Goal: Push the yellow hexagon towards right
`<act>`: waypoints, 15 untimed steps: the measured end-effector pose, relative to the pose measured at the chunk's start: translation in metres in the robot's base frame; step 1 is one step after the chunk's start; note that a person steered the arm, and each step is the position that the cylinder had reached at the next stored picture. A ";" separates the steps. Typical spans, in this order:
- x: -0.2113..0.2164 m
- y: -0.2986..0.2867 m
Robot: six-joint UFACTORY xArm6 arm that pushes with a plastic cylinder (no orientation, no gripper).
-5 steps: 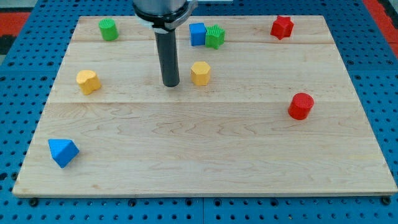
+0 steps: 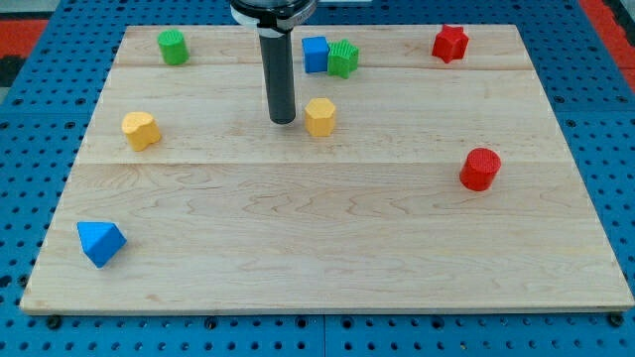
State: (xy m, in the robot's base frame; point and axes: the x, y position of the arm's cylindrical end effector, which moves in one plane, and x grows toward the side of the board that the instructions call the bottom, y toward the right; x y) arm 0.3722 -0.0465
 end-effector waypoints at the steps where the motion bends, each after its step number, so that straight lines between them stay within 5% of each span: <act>1: -0.008 0.000; 5: -0.006 0.000; 15: 0.011 0.115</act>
State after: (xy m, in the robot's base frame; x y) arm 0.3830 0.0685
